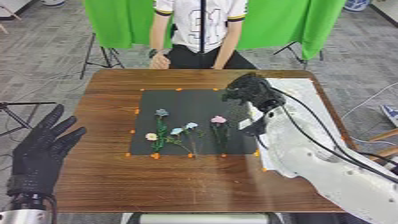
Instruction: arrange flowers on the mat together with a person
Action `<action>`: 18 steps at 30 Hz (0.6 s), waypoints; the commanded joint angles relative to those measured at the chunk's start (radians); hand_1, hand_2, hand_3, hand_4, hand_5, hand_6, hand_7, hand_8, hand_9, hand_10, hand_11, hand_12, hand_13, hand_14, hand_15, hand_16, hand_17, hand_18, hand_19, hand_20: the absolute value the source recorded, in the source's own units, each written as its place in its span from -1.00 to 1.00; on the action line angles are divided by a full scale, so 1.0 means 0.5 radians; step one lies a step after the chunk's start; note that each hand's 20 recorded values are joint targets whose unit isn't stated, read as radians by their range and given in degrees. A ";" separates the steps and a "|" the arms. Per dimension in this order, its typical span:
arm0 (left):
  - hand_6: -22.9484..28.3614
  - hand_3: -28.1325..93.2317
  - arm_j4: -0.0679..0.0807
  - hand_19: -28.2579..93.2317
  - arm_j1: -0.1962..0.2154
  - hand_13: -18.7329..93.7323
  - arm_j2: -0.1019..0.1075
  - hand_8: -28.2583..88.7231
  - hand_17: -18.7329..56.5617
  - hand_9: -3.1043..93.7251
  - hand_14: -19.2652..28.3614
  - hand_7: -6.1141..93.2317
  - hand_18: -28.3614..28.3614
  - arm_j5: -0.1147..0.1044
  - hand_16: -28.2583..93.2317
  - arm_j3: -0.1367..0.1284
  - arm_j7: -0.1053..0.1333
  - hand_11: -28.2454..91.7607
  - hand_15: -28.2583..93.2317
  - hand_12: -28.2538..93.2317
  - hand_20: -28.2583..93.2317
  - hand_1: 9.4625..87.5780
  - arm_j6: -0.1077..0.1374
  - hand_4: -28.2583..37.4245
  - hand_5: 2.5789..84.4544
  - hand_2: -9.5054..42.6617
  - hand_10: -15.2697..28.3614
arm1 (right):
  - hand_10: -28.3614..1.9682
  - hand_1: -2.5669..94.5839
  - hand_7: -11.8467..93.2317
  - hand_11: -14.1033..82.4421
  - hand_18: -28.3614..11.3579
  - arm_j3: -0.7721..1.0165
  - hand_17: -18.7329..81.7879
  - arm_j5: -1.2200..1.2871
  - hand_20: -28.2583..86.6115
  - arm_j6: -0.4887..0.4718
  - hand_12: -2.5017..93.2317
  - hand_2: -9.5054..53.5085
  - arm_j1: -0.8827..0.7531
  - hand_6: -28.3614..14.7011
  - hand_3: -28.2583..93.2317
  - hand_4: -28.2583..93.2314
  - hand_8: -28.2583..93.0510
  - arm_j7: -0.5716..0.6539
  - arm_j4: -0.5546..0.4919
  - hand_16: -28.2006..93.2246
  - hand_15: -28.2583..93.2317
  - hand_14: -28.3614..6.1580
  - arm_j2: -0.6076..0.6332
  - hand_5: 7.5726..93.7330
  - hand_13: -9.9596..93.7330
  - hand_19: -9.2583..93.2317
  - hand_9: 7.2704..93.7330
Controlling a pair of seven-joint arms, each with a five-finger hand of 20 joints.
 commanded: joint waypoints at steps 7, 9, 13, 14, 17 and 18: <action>0.04 0.70 0.038 0.09 0.054 -0.33 -0.008 -0.66 -0.77 -0.39 0.69 -0.68 0.65 -0.029 -0.60 0.048 0.016 -0.29 0.17 -0.32 -0.24 -0.77 0.019 -1.00 -0.35 -0.38 0.31 | -0.27 -0.53 -0.51 -0.36 -0.75 0.752 -0.41 0.914 -0.21 0.361 -0.64 -0.62 -0.932 0.27 0.69 -0.96 -0.75 -0.680 -0.166 -0.34 0.27 -0.39 0.008 0.08 0.15 0.29 0.15; 0.04 0.70 0.034 0.09 0.070 -0.33 0.017 -0.66 -0.77 -0.39 0.69 -0.68 0.65 -0.050 -0.59 0.057 0.050 -0.29 0.17 -0.32 -0.23 -0.76 0.039 -1.00 -0.36 -0.38 0.31 | -0.31 -0.56 -0.51 -0.37 -0.78 0.776 -0.41 0.996 -0.21 0.365 -0.64 -0.58 -0.970 0.26 0.68 -0.96 -0.74 -0.712 -0.171 -0.35 0.27 -0.43 -0.005 0.06 0.14 0.29 0.14; 0.04 0.70 0.032 0.09 0.057 -0.33 -0.009 -0.66 -0.77 -0.39 0.69 -0.68 0.65 -0.010 -0.59 0.050 0.013 -0.28 0.17 -0.32 -0.23 -0.76 0.023 -0.99 -0.36 -0.38 0.31 | -0.33 -0.58 -0.52 -0.38 -0.80 0.820 -0.42 1.067 -0.20 0.331 -0.64 -0.56 -1.025 0.26 0.68 -0.95 -0.74 -0.722 -0.173 -0.35 0.27 -0.46 -0.027 0.05 0.12 0.28 0.13; 0.04 0.70 0.032 0.09 0.057 -0.33 -0.008 -0.66 -0.77 -0.39 0.69 -0.68 0.65 -0.013 -0.59 0.048 0.010 -0.28 0.18 -0.32 -0.23 -0.76 0.024 -0.99 -0.36 -0.38 0.31 | -0.34 -0.58 -0.52 -0.38 -0.80 0.830 -0.42 1.053 -0.20 0.322 -0.64 -0.56 -1.036 0.26 0.68 -0.95 -0.74 -0.692 -0.178 -0.35 0.27 -0.46 -0.038 0.05 0.12 0.28 0.13; 0.04 0.70 0.028 0.09 0.052 -0.33 -0.004 -0.66 -0.77 -0.39 0.69 -0.68 0.65 -0.025 -0.59 0.055 0.023 -0.28 0.18 -0.32 -0.23 -0.75 0.034 -0.99 -0.36 -0.38 0.31 | -0.35 -0.59 -0.52 -0.38 -0.81 0.835 -0.43 1.107 -0.20 0.312 -0.64 -0.55 -1.037 0.25 0.68 -0.95 -0.73 -0.710 -0.172 -0.35 0.27 -0.48 -0.046 0.04 0.12 0.28 0.13; 0.04 0.70 0.028 0.09 0.050 -0.33 -0.009 -0.66 -0.77 -0.39 0.69 -0.68 0.65 -0.018 -0.59 0.055 0.017 -0.28 0.18 -0.32 -0.23 -0.75 0.030 -0.99 -0.36 -0.38 0.31 | -0.35 -0.59 -0.52 -0.38 -0.81 0.825 -0.43 1.109 -0.20 0.318 -0.64 -0.55 -1.024 0.25 0.68 -0.95 -0.73 -0.709 -0.169 -0.35 0.27 -0.48 -0.051 0.05 0.11 0.28 0.13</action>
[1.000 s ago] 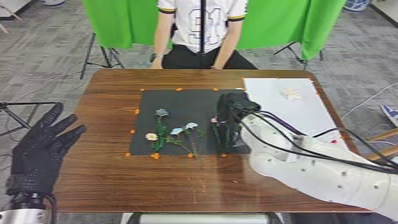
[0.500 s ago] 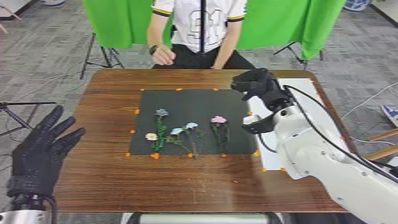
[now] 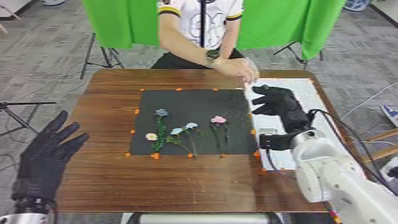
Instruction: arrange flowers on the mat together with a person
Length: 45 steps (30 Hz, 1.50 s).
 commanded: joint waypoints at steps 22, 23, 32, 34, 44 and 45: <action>0.05 0.70 -0.008 0.10 0.032 -0.32 0.059 -0.66 -0.77 -0.38 0.70 -0.67 0.65 -0.118 -0.60 0.019 0.081 -0.27 0.19 -0.32 -0.23 -0.73 0.038 -0.95 -0.36 -0.37 0.33 | -0.38 -0.60 -0.53 -0.38 -0.93 -0.019 -0.41 0.048 -0.20 -0.021 -0.64 -0.54 0.007 0.24 0.68 -0.95 -0.73 0.048 0.005 -0.36 0.27 -0.51 -0.075 0.05 0.11 0.29 0.13; 0.05 0.70 -0.008 0.10 0.031 -0.32 0.062 -0.66 -0.76 -0.38 0.70 -0.67 0.65 -0.119 -0.60 0.021 0.082 -0.27 0.19 -0.32 -0.23 -0.73 0.045 -0.95 -0.36 -0.37 0.33 | -0.38 -0.60 -0.53 -0.38 -0.93 -0.008 -0.41 0.059 -0.20 -0.035 -0.64 -0.54 -0.003 0.24 0.68 -0.95 -0.73 0.038 0.003 -0.36 0.28 -0.51 -0.076 0.05 0.11 0.29 0.13; 0.05 0.70 -0.018 0.10 0.028 -0.32 0.054 -0.66 -0.76 -0.38 0.70 -0.67 0.64 -0.105 -0.60 0.011 0.065 -0.26 0.19 -0.32 -0.23 -0.72 0.045 -0.95 -0.36 -0.37 0.34 | -0.39 -0.59 -0.53 -0.37 -0.93 0.014 -0.41 0.071 -0.20 -0.037 -0.64 -0.55 -0.044 0.25 0.69 -0.95 -0.73 -0.003 -0.012 -0.36 0.28 -0.51 -0.054 0.05 0.11 0.29 0.14; 0.05 0.70 -0.018 0.10 0.032 -0.32 0.065 -0.66 -0.76 -0.38 0.70 -0.67 0.64 -0.113 -0.60 0.007 0.072 -0.26 0.19 -0.32 -0.23 -0.72 0.046 -0.95 -0.36 -0.37 0.34 | -0.39 -0.59 -0.53 -0.37 -0.93 0.015 -0.41 0.068 -0.21 -0.036 -0.64 -0.55 -0.048 0.25 0.70 -0.95 -0.73 -0.008 -0.016 -0.36 0.28 -0.51 -0.048 0.05 0.11 0.29 0.14; 0.05 0.70 -0.014 0.10 0.027 -0.32 0.091 -0.66 -0.76 -0.38 0.70 -0.67 0.64 -0.136 -0.60 0.027 0.105 -0.25 0.19 -0.32 -0.24 -0.72 0.069 -0.94 -0.36 -0.37 0.33 | -0.39 -0.59 -0.53 -0.37 -0.94 0.025 -0.40 0.052 -0.21 -0.049 -0.64 -0.55 -0.068 0.24 0.70 -0.95 -0.73 -0.013 -0.022 -0.36 0.28 -0.51 -0.037 0.06 0.11 0.29 0.14; 0.05 0.70 -0.014 0.10 0.024 -0.32 0.089 -0.66 -0.76 -0.38 0.70 -0.67 0.64 -0.132 -0.60 0.026 0.101 -0.25 0.19 -0.32 -0.24 -0.72 0.067 -0.94 -0.36 -0.37 0.33 | -0.39 -0.59 -0.53 -0.37 -0.94 0.019 -0.40 0.047 -0.21 -0.043 -0.64 -0.54 -0.064 0.24 0.70 -0.95 -0.73 -0.010 -0.020 -0.36 0.28 -0.51 -0.036 0.06 0.11 0.29 0.14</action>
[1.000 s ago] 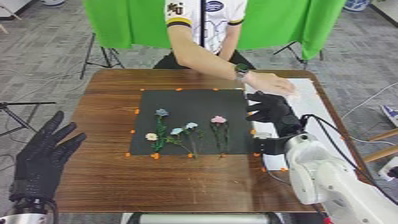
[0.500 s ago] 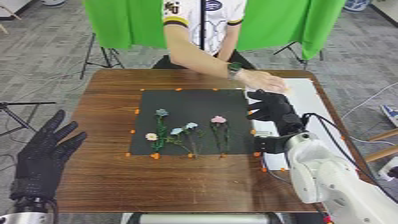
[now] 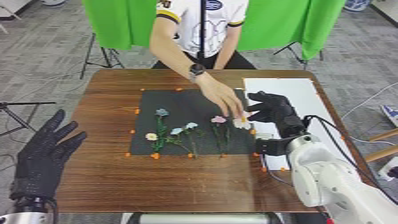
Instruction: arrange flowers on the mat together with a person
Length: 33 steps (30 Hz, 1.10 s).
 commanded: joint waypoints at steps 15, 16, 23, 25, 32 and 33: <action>0.05 0.70 -0.003 0.10 0.004 -0.32 -0.062 -0.66 -0.76 -0.38 0.70 -0.67 0.64 0.075 -0.61 -0.002 -0.089 -0.25 0.20 -0.32 -0.24 -0.71 -0.032 -0.94 -0.35 -0.36 0.34 | -0.39 -0.59 -0.53 -0.37 -0.94 0.026 -0.40 -0.018 -0.21 -0.027 -0.64 -0.54 -0.053 0.24 0.70 -0.95 -0.73 -0.012 -0.026 -0.36 0.28 -0.52 0.013 0.06 0.12 0.29 0.15; 0.05 0.70 -0.001 0.10 0.004 -0.32 -0.059 -0.66 -0.76 -0.38 0.70 -0.67 0.64 0.077 -0.61 -0.002 -0.085 -0.25 0.20 -0.32 -0.24 -0.71 -0.034 -0.94 -0.35 -0.36 0.34 | -0.39 -0.59 -0.53 -0.37 -0.93 0.027 -0.40 -0.023 -0.21 -0.022 -0.64 -0.54 -0.056 0.25 0.70 -0.95 -0.73 -0.012 -0.029 -0.36 0.28 -0.52 0.014 0.06 0.12 0.29 0.15; 0.05 0.70 -0.001 0.10 0.006 -0.32 -0.046 -0.66 -0.76 -0.37 0.71 -0.67 0.63 0.057 -0.61 0.010 -0.044 -0.25 0.20 -0.33 -0.24 -0.71 -0.021 -0.93 -0.35 -0.36 0.35 | -0.38 -0.59 -0.53 -0.37 -0.94 0.012 -0.40 -0.024 -0.21 -0.028 -0.64 -0.54 -0.024 0.24 0.70 -0.95 -0.73 -0.019 -0.018 -0.36 0.28 -0.52 0.016 0.06 0.12 0.29 0.15; 0.05 0.70 -0.002 0.10 0.014 -0.32 -0.032 -0.66 -0.76 -0.37 0.71 -0.67 0.63 0.043 -0.61 0.013 -0.021 -0.25 0.20 -0.33 -0.24 -0.71 -0.012 -0.93 -0.35 -0.36 0.35 | -0.38 -0.59 -0.53 -0.37 -0.93 0.011 -0.40 -0.076 -0.21 -0.038 -0.64 -0.54 -0.024 0.24 0.70 -0.95 -0.73 0.000 -0.018 -0.36 0.28 -0.52 0.017 0.06 0.12 0.29 0.15; 0.06 0.70 -0.005 0.10 0.008 -0.32 -0.039 -0.66 -0.76 -0.37 0.71 -0.67 0.63 0.058 -0.61 0.034 -0.023 -0.24 0.20 -0.33 -0.24 -0.71 -0.009 -0.93 -0.35 -0.36 0.35 | -0.38 -0.59 -0.53 -0.37 -0.93 -0.001 -0.40 -0.031 -0.21 -0.025 -0.64 -0.54 -0.009 0.24 0.70 -0.95 -0.73 -0.023 -0.013 -0.36 0.28 -0.51 0.016 0.06 0.12 0.29 0.15; 0.06 0.70 -0.001 0.10 -0.002 -0.32 -0.044 -0.66 -0.76 -0.37 0.71 -0.67 0.63 0.059 -0.61 0.041 -0.024 -0.24 0.20 -0.33 -0.24 -0.71 -0.014 -0.93 -0.35 -0.36 0.35 | -0.38 -0.59 -0.53 -0.37 -0.93 -0.009 -0.40 -0.023 -0.21 -0.016 -0.64 -0.54 -0.001 0.24 0.70 -0.95 -0.73 -0.027 -0.013 -0.36 0.28 -0.51 0.021 0.06 0.12 0.29 0.16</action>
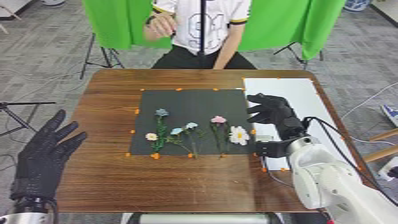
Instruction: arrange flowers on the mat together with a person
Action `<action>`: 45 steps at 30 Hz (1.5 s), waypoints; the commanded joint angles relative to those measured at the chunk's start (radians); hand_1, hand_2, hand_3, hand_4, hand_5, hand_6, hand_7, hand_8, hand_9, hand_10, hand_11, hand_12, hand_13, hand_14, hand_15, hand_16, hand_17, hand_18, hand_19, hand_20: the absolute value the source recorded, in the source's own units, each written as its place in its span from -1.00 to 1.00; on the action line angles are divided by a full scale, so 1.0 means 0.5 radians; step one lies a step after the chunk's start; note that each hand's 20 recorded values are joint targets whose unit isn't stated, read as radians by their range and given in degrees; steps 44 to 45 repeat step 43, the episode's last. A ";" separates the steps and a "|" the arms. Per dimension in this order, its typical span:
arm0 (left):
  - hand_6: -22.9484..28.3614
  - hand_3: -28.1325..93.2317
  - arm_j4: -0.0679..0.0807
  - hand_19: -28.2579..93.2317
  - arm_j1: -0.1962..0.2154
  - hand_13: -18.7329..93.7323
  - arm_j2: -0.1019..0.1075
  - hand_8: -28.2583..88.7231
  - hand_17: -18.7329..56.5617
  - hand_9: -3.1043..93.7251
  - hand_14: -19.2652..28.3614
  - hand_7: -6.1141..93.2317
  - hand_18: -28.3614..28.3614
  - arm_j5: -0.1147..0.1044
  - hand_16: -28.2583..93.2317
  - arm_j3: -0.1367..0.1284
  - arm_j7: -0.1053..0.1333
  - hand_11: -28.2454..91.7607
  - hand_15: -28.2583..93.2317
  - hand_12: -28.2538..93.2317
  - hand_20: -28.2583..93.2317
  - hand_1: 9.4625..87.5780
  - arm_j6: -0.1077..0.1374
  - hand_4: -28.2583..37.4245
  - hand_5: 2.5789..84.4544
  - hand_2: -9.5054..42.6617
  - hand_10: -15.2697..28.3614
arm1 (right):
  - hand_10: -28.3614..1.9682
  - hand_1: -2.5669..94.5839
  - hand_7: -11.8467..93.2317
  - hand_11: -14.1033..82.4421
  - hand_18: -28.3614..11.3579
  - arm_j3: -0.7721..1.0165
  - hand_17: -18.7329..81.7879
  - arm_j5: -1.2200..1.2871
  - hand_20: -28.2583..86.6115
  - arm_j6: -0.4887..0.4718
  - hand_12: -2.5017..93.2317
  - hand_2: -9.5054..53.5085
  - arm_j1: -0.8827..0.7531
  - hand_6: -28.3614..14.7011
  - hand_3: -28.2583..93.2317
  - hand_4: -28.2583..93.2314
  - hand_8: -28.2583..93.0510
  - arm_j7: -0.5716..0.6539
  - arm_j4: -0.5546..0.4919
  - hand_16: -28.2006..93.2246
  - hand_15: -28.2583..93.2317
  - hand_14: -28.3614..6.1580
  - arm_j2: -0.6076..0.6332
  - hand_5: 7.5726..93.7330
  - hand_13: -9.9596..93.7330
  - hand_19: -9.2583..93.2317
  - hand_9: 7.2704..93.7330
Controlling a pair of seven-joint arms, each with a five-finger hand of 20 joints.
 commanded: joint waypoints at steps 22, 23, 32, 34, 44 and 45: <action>0.05 0.71 -0.027 0.10 -0.002 -0.32 -0.048 -0.66 -0.76 -0.37 0.71 -0.67 0.63 0.048 -0.61 0.019 -0.054 -0.24 0.21 -0.33 -0.24 -0.70 -0.006 -0.92 -0.35 -0.36 0.35 | -0.38 -0.59 -0.53 -0.36 -0.93 -0.006 -0.40 0.008 -0.21 0.016 -0.64 -0.53 0.010 0.25 0.70 -0.95 -0.73 -0.041 -0.015 -0.36 0.28 -0.52 0.017 0.07 0.12 0.29 0.17; 0.05 0.70 -0.026 0.10 -0.011 -0.32 -0.055 -0.66 -0.76 -0.37 0.71 -0.67 0.63 0.055 -0.61 0.020 -0.063 -0.24 0.21 -0.33 -0.24 -0.70 -0.007 -0.92 -0.35 -0.36 0.35 | -0.38 -0.59 -0.53 -0.36 -0.93 -0.008 -0.40 0.006 -0.21 0.016 -0.64 -0.53 0.013 0.25 0.70 -0.95 -0.73 -0.038 -0.014 -0.36 0.28 -0.51 0.016 0.07 0.12 0.29 0.17; 0.06 0.71 -0.026 0.10 -0.003 -0.32 -0.032 -0.66 -0.76 -0.37 0.71 -0.67 0.63 0.028 -0.61 0.028 -0.036 -0.24 0.21 -0.33 -0.24 -0.70 0.013 -0.92 -0.35 -0.36 0.35 | -0.38 -0.59 -0.53 -0.36 -0.93 -0.025 -0.40 0.018 -0.21 0.022 -0.64 -0.54 0.024 0.25 0.70 -0.95 -0.73 -0.050 -0.014 -0.36 0.28 -0.51 0.027 0.08 0.12 0.29 0.17; 0.06 0.71 -0.026 0.10 -0.005 -0.32 -0.038 -0.66 -0.76 -0.37 0.71 -0.67 0.63 0.037 -0.61 0.027 -0.044 -0.24 0.21 -0.33 -0.24 -0.70 0.009 -0.92 -0.35 -0.36 0.35 | -0.38 -0.59 -0.53 -0.36 -0.93 -0.028 -0.40 -0.003 -0.21 0.025 -0.64 -0.54 0.026 0.25 0.70 -0.95 -0.73 -0.041 -0.014 -0.36 0.28 -0.51 0.024 0.08 0.12 0.29 0.17; 0.06 0.71 -0.019 0.10 -0.018 -0.32 -0.047 -0.66 -0.76 -0.37 0.71 -0.67 0.63 0.041 -0.61 0.032 -0.063 -0.24 0.21 -0.33 -0.24 -0.70 0.010 -0.92 -0.35 -0.36 0.35 | -0.38 -0.59 -0.53 -0.36 -0.93 -0.021 -0.40 0.024 -0.21 0.033 -0.64 -0.54 0.014 0.25 0.70 -0.95 -0.73 -0.062 -0.019 -0.36 0.28 -0.51 0.039 0.08 0.12 0.29 0.17; 0.06 0.71 -0.019 0.10 -0.018 -0.32 -0.047 -0.66 -0.76 -0.37 0.71 -0.67 0.63 0.041 -0.61 0.032 -0.063 -0.24 0.21 -0.33 -0.24 -0.70 0.010 -0.92 -0.35 -0.36 0.35 | -0.38 -0.59 -0.53 -0.36 -0.93 -0.021 -0.40 0.024 -0.21 0.033 -0.64 -0.54 0.014 0.25 0.70 -0.95 -0.73 -0.062 -0.019 -0.36 0.28 -0.51 0.039 0.08 0.12 0.29 0.17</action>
